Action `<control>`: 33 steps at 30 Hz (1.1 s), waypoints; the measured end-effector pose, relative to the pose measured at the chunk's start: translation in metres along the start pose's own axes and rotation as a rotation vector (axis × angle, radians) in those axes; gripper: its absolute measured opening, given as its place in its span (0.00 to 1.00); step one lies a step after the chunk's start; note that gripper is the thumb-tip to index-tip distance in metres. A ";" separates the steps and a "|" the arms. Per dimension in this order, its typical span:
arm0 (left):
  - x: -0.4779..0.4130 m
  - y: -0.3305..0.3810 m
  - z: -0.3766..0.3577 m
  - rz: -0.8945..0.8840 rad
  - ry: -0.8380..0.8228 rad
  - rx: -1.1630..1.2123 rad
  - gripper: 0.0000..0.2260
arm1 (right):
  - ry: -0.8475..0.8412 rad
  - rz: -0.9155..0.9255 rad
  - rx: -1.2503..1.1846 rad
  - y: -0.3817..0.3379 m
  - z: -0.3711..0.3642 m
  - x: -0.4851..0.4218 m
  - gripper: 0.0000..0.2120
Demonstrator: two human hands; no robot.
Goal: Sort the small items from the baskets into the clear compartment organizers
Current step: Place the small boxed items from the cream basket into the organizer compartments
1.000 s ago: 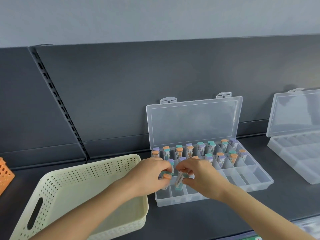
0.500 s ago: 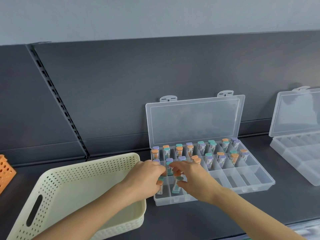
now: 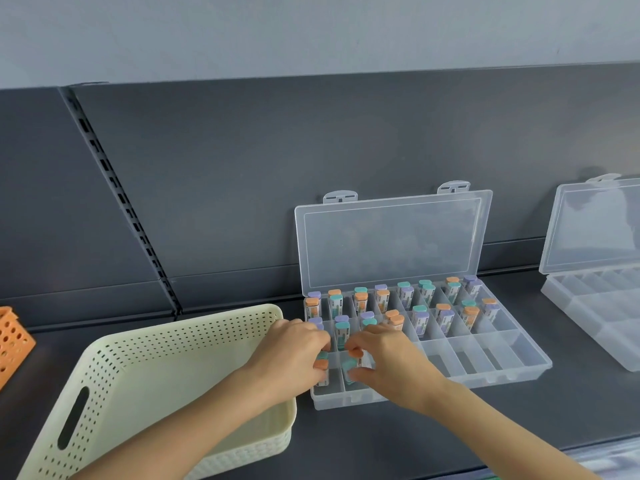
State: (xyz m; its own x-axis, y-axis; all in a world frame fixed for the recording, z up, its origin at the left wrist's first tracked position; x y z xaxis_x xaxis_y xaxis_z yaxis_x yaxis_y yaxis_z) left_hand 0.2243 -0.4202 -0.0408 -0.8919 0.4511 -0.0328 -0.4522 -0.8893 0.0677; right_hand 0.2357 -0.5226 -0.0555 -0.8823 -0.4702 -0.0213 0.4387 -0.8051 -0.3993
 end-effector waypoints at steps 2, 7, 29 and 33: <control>0.001 -0.001 0.001 -0.001 -0.008 0.005 0.09 | -0.016 -0.002 0.020 -0.002 -0.002 -0.001 0.13; 0.004 -0.005 0.006 0.007 0.005 0.074 0.15 | -0.076 0.020 0.025 -0.004 -0.003 -0.004 0.14; 0.064 -0.058 0.036 0.173 0.190 0.277 0.18 | -0.017 0.009 -0.081 -0.033 0.025 -0.005 0.22; 0.095 -0.093 0.035 0.274 0.199 0.235 0.17 | 0.030 0.050 -0.121 -0.063 0.021 -0.015 0.19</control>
State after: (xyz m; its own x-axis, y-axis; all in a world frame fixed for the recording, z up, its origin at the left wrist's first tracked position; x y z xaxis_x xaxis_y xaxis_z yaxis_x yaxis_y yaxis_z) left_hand 0.1816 -0.2919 -0.0154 -0.9725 0.1559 -0.1729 -0.2059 -0.9226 0.3261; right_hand 0.2249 -0.4722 -0.0102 -0.8652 -0.4965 -0.0705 0.4603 -0.7304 -0.5047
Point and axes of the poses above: each hand's wrist, its own x-axis away from the middle knuckle, its own z-axis out of the back of the hand, y = z × x, the point moved 9 cm from there along -x, towards the middle knuckle, and after that the axes turned 7 degrees about -z, right-handed, at the moved point
